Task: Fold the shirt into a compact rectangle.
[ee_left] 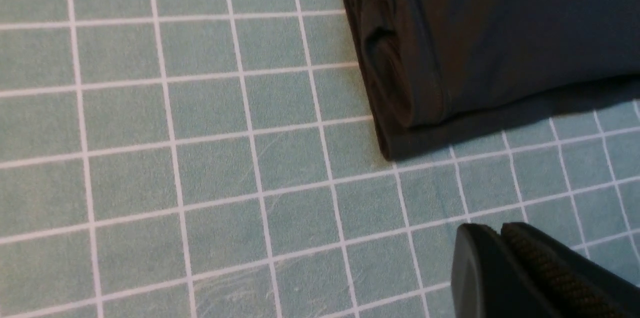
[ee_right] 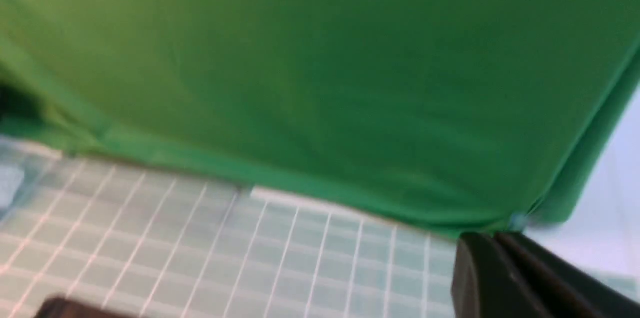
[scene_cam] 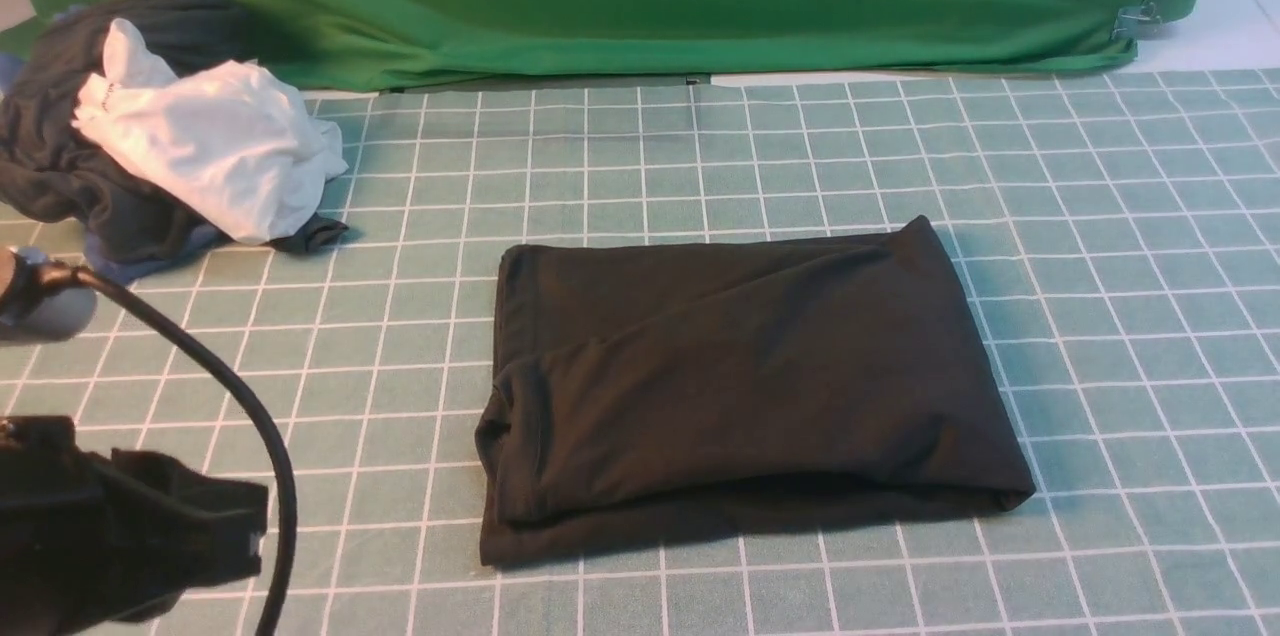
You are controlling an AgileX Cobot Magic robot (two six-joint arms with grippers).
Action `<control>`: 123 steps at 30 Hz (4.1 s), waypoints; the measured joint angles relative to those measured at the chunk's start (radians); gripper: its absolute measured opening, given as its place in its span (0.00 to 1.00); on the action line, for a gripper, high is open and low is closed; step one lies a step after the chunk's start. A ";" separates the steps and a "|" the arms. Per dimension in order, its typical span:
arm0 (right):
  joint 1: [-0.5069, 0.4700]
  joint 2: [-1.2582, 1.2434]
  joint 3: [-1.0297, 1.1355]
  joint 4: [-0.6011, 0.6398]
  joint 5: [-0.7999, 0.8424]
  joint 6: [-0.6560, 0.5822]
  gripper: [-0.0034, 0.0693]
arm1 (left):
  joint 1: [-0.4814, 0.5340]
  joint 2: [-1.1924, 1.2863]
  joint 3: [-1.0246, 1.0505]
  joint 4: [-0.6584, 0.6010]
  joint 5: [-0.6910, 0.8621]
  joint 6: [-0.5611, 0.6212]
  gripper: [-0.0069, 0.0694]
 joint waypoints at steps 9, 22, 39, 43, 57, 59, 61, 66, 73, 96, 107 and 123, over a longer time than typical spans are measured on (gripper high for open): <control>0.000 -0.568 0.575 -0.043 -0.397 0.028 0.08 | 0.000 0.000 0.000 0.000 -0.214 0.021 0.10; 0.000 -1.151 0.963 -0.046 -0.541 0.047 0.08 | 0.000 0.000 0.000 0.001 -0.371 0.061 0.11; 0.000 -1.152 0.969 -0.046 -0.541 0.047 0.14 | 0.000 0.000 0.000 0.004 -0.407 0.103 0.11; 0.000 -1.152 0.970 -0.046 -0.541 0.047 0.16 | 0.000 0.000 0.000 0.005 -0.408 0.104 0.11; 0.000 -1.152 0.971 -0.046 -0.540 0.048 0.19 | 0.109 -0.226 0.187 0.014 -0.595 0.221 0.11; 0.000 -1.152 0.971 -0.046 -0.540 0.048 0.20 | 0.195 -0.355 0.310 0.012 -0.699 0.226 0.11; 0.000 -1.152 0.971 -0.046 -0.540 0.048 0.20 | 0.251 -0.442 0.408 0.012 -0.751 0.228 0.11; 0.000 -1.152 0.971 -0.046 -0.539 0.048 0.21 | 0.325 -0.597 0.590 0.011 -0.789 0.229 0.11; 0.000 -1.152 0.971 -0.046 -0.540 0.049 0.23 | 0.331 -0.709 0.670 0.025 -0.712 0.229 0.11; 0.000 -1.152 0.971 -0.046 -0.540 0.049 0.30 | 0.331 -0.715 0.670 0.052 -0.646 0.252 0.11; 0.000 -1.152 0.971 -0.046 -0.529 0.045 0.34 | 0.331 -0.715 0.670 0.053 -0.646 0.252 0.11; -0.172 -1.147 1.456 -0.048 -0.573 0.039 0.37 | 0.331 -0.715 0.670 0.053 -0.646 0.252 0.11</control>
